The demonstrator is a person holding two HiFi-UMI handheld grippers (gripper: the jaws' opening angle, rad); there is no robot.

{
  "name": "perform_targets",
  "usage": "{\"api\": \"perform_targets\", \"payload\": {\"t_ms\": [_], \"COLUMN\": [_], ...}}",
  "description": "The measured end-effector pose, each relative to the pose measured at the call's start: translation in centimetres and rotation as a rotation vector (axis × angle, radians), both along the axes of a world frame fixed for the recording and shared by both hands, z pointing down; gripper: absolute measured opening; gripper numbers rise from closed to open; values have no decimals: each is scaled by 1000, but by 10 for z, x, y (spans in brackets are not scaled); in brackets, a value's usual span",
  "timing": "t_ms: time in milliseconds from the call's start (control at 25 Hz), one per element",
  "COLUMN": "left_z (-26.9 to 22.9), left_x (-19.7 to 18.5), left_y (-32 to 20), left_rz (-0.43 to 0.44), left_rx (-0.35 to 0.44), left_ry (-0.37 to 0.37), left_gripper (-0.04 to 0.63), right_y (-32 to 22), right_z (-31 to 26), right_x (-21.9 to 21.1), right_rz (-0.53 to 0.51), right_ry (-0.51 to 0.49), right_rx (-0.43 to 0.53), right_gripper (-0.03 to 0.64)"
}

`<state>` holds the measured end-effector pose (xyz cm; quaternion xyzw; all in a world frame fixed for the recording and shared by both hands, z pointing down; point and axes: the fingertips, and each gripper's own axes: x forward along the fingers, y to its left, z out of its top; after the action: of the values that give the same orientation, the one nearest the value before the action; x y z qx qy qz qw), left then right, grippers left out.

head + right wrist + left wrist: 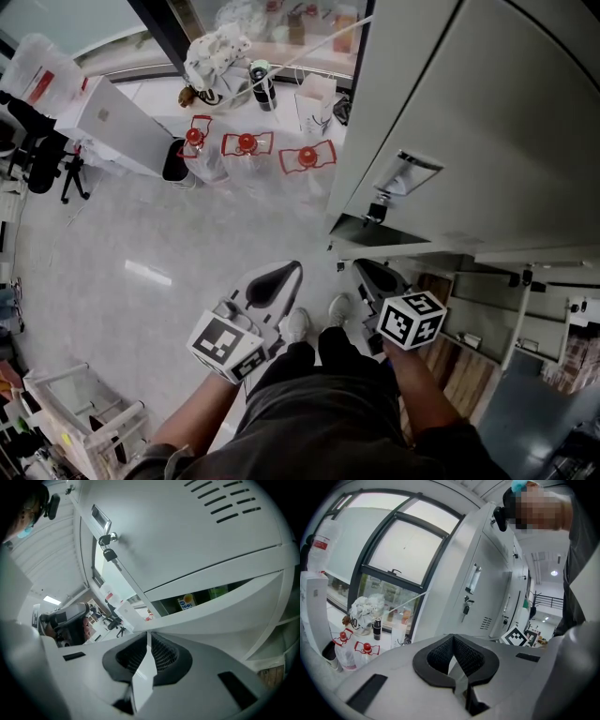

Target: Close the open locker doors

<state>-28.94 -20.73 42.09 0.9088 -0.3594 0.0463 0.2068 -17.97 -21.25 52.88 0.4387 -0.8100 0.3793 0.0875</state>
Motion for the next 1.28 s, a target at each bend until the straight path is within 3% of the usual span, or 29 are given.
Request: {"api": "perform_targets", "payload": {"t_ms": [1280], "left_z": [3], "left_x": [6], "left_y": [-25], "left_rz": [-111], "left_rx": [-14], "left_ry": [3], "left_gripper": [2], "right_y": [-44], "right_z": [2], "right_x": [16], "right_rz": [-53], "right_ry": [35], "right_rx": [8], "right_gripper": [32]}}
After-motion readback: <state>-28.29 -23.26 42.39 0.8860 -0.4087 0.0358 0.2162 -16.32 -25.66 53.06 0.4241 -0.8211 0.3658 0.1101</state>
